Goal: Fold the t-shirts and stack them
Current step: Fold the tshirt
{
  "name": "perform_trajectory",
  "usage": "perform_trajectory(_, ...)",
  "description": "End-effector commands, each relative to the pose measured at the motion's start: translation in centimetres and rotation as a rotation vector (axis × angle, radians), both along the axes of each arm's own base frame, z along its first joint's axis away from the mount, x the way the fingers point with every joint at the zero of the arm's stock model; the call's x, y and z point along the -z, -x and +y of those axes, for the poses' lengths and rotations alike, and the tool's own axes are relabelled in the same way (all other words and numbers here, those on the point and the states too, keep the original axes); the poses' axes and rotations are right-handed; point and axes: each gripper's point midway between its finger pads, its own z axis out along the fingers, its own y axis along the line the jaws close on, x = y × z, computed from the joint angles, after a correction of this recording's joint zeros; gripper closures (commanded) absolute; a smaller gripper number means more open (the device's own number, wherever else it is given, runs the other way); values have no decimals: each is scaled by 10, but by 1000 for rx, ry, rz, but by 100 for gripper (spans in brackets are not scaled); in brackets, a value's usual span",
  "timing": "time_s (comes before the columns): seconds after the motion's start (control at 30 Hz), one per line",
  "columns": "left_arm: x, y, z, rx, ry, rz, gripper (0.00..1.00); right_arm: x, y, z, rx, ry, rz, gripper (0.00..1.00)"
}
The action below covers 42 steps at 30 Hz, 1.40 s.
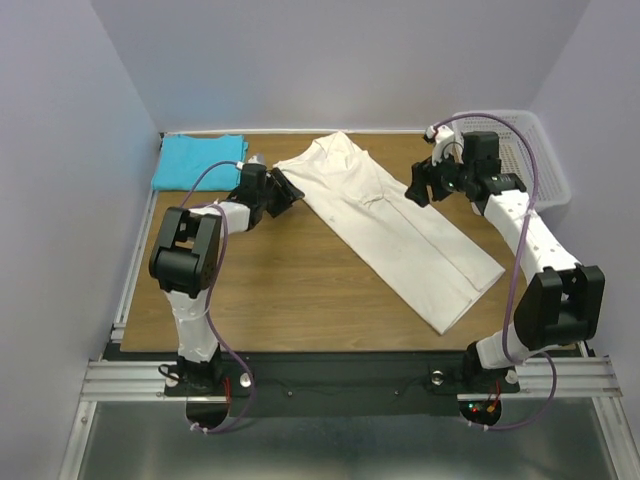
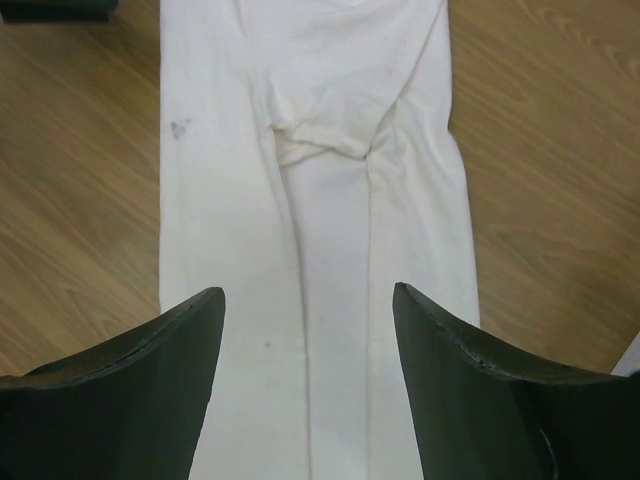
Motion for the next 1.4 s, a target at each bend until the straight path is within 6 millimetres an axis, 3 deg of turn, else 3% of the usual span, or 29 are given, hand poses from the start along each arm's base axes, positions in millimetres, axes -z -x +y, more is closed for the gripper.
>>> perform_trajectory(0.0, 6, -38, 7, -107, -22, 23, 37, -1, 10, -15, 7, 28, -39, 26)
perform_trajectory(0.17, 30, -62, 15, -169, -72, 104, 41, -7, 17, -28, 36, 13, -51, 26)
perform_trajectory(0.27, 37, -72, 19, -185, -99, 121, 49, -9, 19, -34, 52, 11, -58, 26)
perform_trajectory(0.47, 47, -81, 27, -175, -122, 135, 84, -14, 23, -40, 69, 1, -69, 26)
perform_trajectory(0.5, 47, -82, 29, -171, -131, 136, 96, -14, 23, -40, 68, -1, -68, 26)
perform_trajectory(0.57, 43, -85, 43, -184, -160, 131, 100, -14, 23, -49, 91, -3, -70, 26)
perform_trajectory(0.7, 23, -94, 79, -215, -219, 106, 100, -17, 24, -50, 93, -9, -79, 26)
perform_trajectory(0.9, 25, -108, 117, -154, -320, 164, 100, -17, 23, -45, 73, -33, -71, 26)
perform_trajectory(0.93, 23, -120, 122, -137, -322, 155, 100, -17, 23, -45, 71, -34, -72, 26)
perform_trajectory(0.97, 24, -123, 122, -122, -324, 159, 100, -18, 23, -45, 70, -35, -74, 26)
perform_trajectory(1.0, 14, -130, 121, -109, -318, 149, 95, -17, 23, -45, 69, -33, -74, 26)
perform_trajectory(1.07, 16, -134, 116, -54, -296, 141, 84, -18, 23, -45, 66, -29, -79, 26)
perform_trajectory(1.1, 9, -137, 113, -46, -286, 119, 73, -17, 23, -46, 64, -24, -79, 25)
perform_trajectory(1.23, -28, -139, 99, 18, -238, 6, 51, -11, 24, -47, 32, 15, -96, 25)
perform_trajectory(1.37, -84, -126, 95, 46, -230, -98, 50, 4, 24, -53, 1, 88, -101, 25)
